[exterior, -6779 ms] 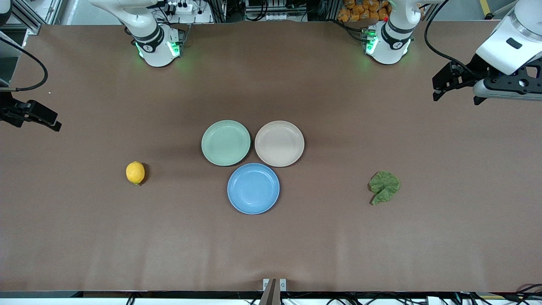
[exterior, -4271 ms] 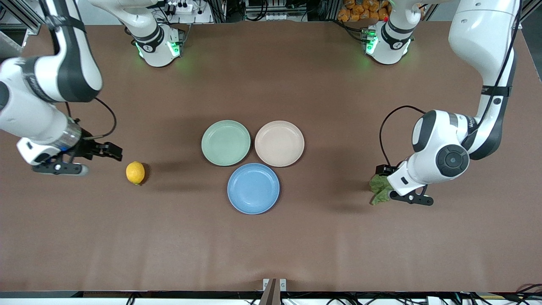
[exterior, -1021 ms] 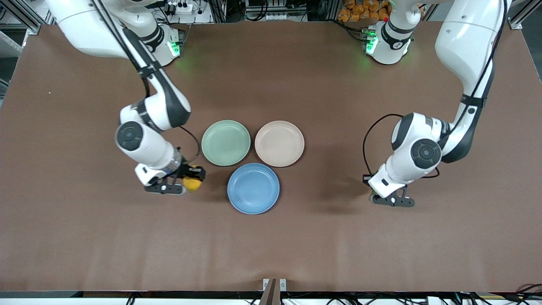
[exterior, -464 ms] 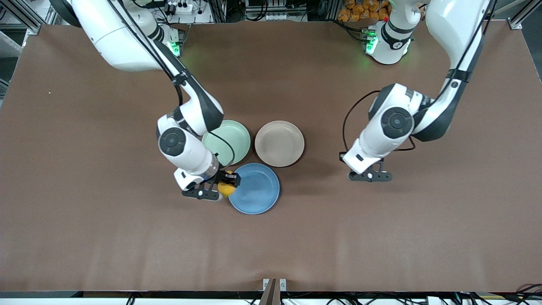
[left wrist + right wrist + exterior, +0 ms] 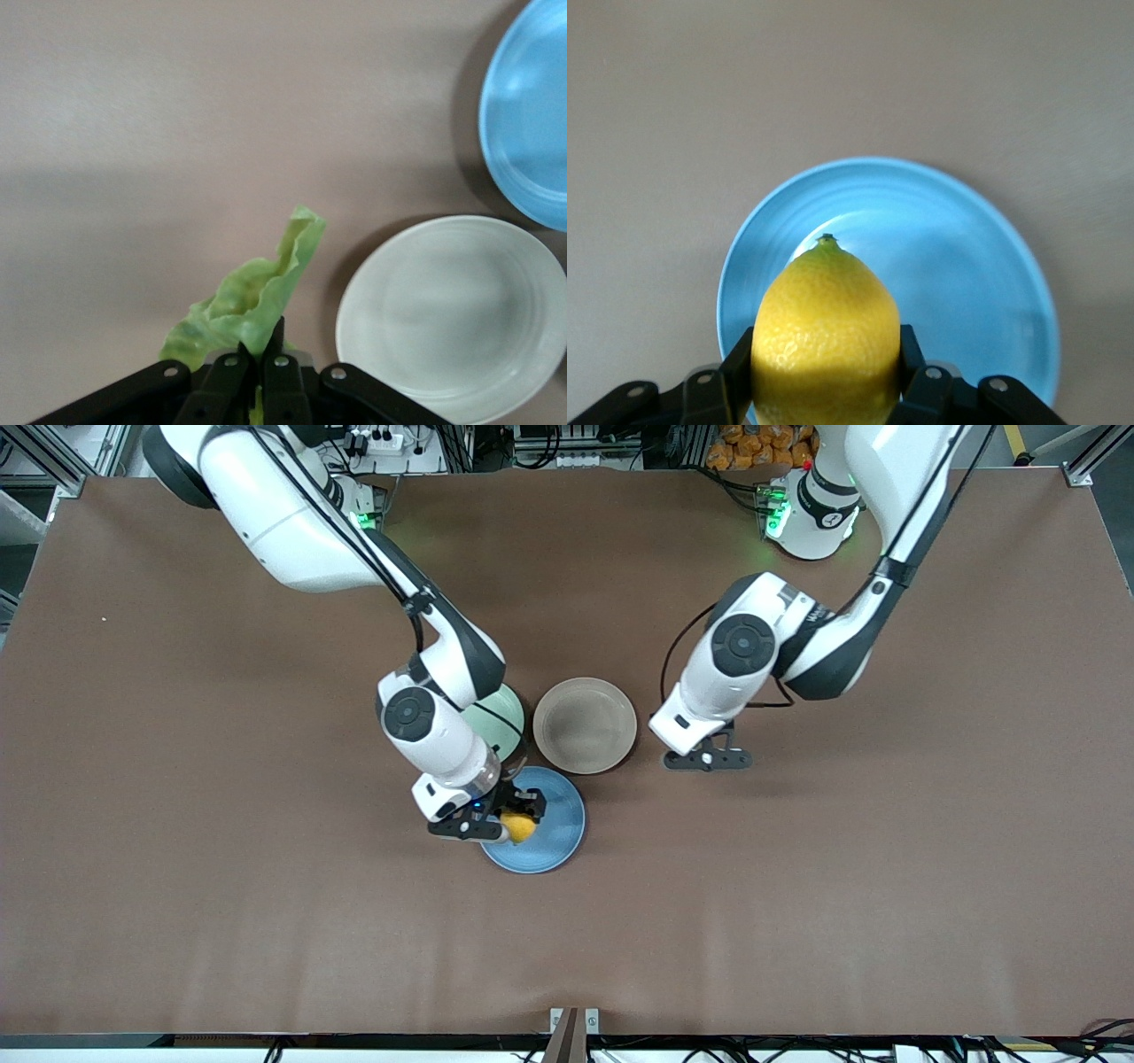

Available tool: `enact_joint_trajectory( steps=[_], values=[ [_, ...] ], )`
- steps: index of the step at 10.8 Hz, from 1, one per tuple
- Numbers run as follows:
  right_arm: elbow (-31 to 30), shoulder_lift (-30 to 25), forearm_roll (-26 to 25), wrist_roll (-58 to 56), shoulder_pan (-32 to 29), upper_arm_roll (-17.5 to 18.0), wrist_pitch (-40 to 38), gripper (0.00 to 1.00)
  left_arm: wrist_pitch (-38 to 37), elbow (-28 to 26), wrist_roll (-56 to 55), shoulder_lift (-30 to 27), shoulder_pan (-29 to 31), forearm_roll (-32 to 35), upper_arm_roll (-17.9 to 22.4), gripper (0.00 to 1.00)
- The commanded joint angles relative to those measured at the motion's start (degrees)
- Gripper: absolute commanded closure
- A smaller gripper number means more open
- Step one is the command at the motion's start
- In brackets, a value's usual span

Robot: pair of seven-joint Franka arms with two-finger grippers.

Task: Place lemon and lettuce in plates
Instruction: 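Carry the lemon over the blue plate while the left gripper carries lettuce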

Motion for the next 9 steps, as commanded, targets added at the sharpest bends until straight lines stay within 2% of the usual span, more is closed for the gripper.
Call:
enact_joint_trajectory(
  steps=[1, 3, 4, 5, 6, 9],
  values=[
    [2.36, 4.1, -1.85, 1.44, 1.35, -0.36, 2.91, 1.0, -0.28, 1.18, -3.52, 0.57, -2.36, 0.45, 0.01, 1.0],
    [2.36, 4.72, -2.03, 1.36, 1.79, -0.62, 3.36, 1.0, -0.28, 1.18, -5.36, 1.1, -4.39, 0.45, 0.01, 1.0],
    [2.36, 4.72, -2.29, 1.35, 1.79, -0.71, 3.36, 0.95, -0.28, 1.44, -6.94, 1.71, -5.53, 0.36, 0.01, 1.0],
    [2.27, 4.72, -2.38, 1.27, 1.61, -1.06, 3.27, 0.27, -0.28, 2.75, -8.35, 3.2, -6.76, 0.45, 0.01, 1.0],
    [2.27, 4.46, -3.07, 2.14, 1.96, -1.32, 3.27, 0.0, -0.28, 3.98, -9.93, 4.34, -8.34, 0.45, 0.01, 1.0],
    [4.55, 4.11, -4.05, 6.98, 1.0, -1.85, 0.39, 0.0, -0.11, 6.28, -11.96, 6.38, -10.9, 0.36, 0.01, 1.0]
  ],
)
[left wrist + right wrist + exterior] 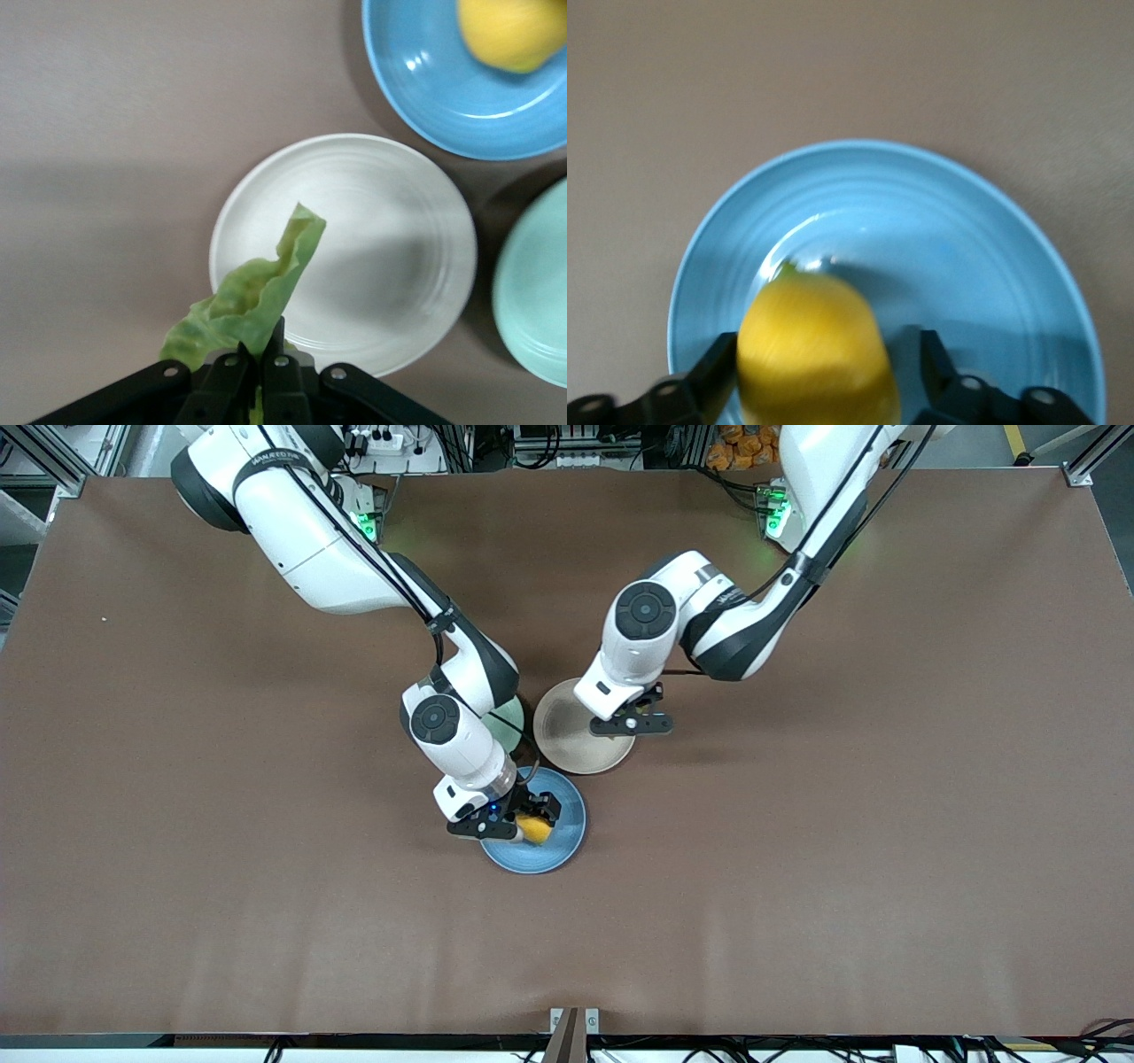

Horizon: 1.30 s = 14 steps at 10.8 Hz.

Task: Place lemon and lettuce in plates
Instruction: 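Release the lemon on the blue plate while the left gripper releases lettuce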

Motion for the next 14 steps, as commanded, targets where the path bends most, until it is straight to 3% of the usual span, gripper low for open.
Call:
enact_joint_trajectory(
  steps=[1, 2, 3, 4, 5, 9, 11, 12, 14],
  values=[
    [5.08, 0.55, -1.0, 2.45, -0.29, -0.06, -7.53, 0.0, -0.23, 2.34, -1.69, 1.76, -1.48, 0.36, 0.08, 1.0],
    [8.06, 0.03, -0.82, 2.54, -0.29, 0.11, -14.1, 0.0, -0.14, 2.34, -2.04, 1.94, -2.18, 0.27, 0.08, 1.0],
    [10.87, -0.41, -0.73, 2.54, -0.64, 0.29, -20.35, 0.0, -0.14, 3.04, -2.3, 2.64, -2.54, 0.27, 0.08, 0.92],
    [11.86, -1.81, -0.56, 2.28, -1.77, 0.55, -24.15, 0.0, -0.14, 4.44, -3.87, 4.13, -3.15, 0.36, 0.08, 0.33],
    [11.87, -3.39, -0.38, 1.75, -2.91, 0.73, -27.15, 0.0, -0.05, 5.67, -5.02, 5.27, -5.33, 1.14, 0.43, 0.0],
    [11.43, -9.99, 1.47, -10.17, -8.27, 0.64, -41.02, 0.0, -0.14, 6.65, -5.03, 5.11, -5.8, 1.15, 1.4, 0.0],
    [11.17, -13.23, 1.55, -15.88, -11.26, -0.31, -44.56, 0.0, -0.14, 6.74, -4.85, 4.23, -5.27, 1.24, 4.54, 0.0],
    [9.69, -15.69, 1.64, -19.14, -13.45, -0.41, -46.15, 0.0, -0.22, 6.74, -4.68, 3.45, -5.18, 1.41, 7.17, 0.0],
    [0.93, -23.58, 1.64, -25.99, -17.14, -1.2, -45.64, 0.0, -0.22, 6.82, -4.41, 2.56, -4.83, 3.33, 10.87, 0.0]
  ],
)
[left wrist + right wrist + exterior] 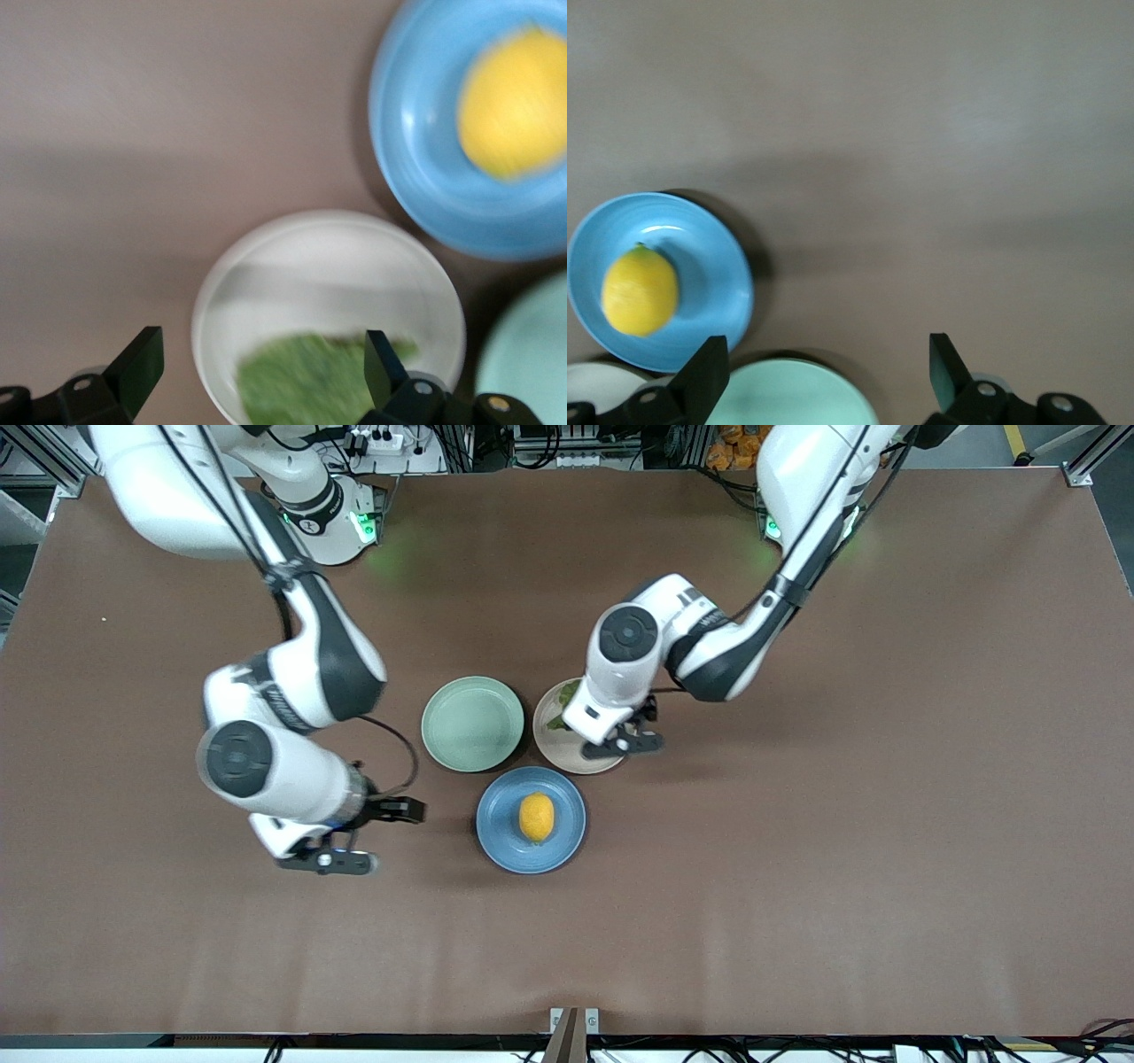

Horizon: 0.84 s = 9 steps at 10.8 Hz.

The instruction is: Place lemon and lettuce in plates

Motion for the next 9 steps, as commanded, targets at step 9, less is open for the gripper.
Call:
enact_joint_trajectory(
  steps=[9],
  values=[
    [-20.29, -21.93, 0.85, -27.2, -6.56, -12.02, -4.55, 0.0, -0.54, 4.11, 13.87, -1.76, 13.07, 4.81, 4.99, 0.0]
  ],
)
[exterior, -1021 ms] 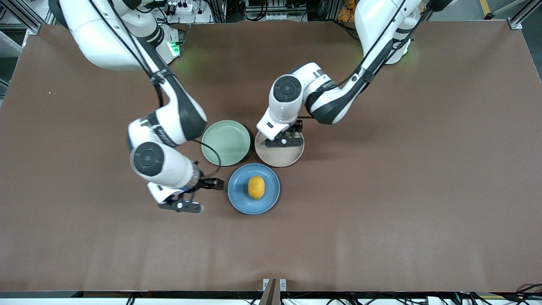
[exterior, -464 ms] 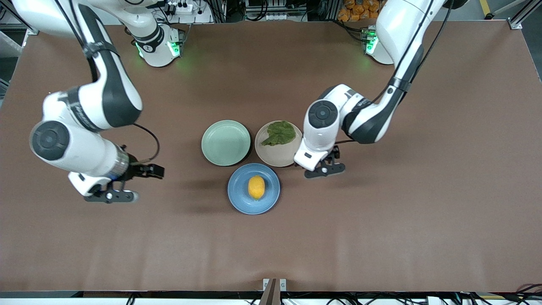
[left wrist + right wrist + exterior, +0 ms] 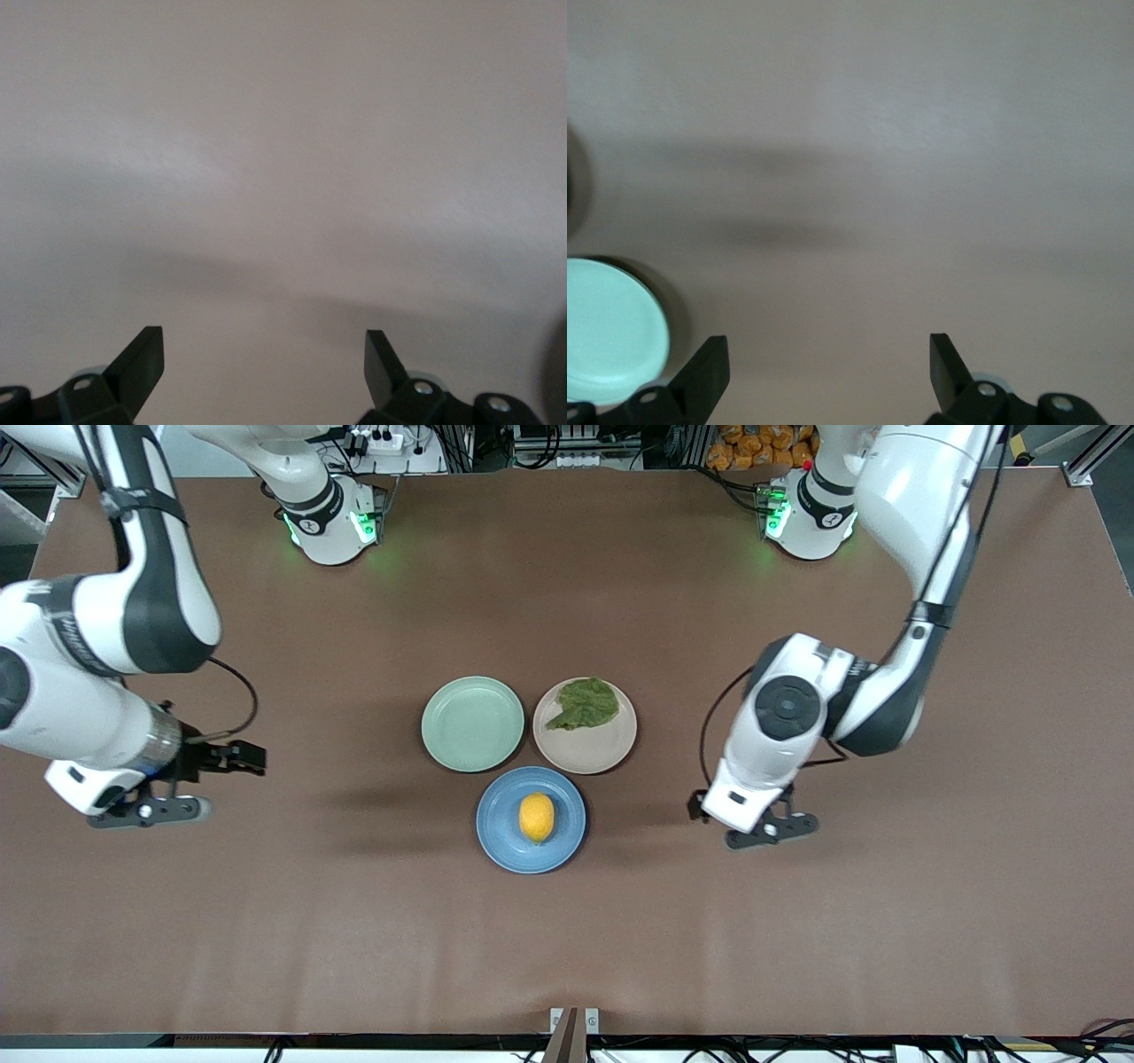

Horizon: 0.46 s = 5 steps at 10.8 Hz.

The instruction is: Place lemon and lettuce in plates

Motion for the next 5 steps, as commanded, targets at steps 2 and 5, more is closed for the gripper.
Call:
enact_joint_trajectory(
  steps=[2, 5],
  values=[
    [-2.75, -6.38, 0.82, -4.21, -0.02, -3.08, -4.22, 0.0, -0.81, -0.02, 6.99, -1.5, 4.61, -0.64, -0.48, 0.0],
    [-2.14, -10.86, 0.91, -3.78, 0.94, -5.02, -5.73, 0.0, -6.49, -0.45, 11.74, -3.0, 11.46, -0.73, -1.18, 0.0]
  ],
)
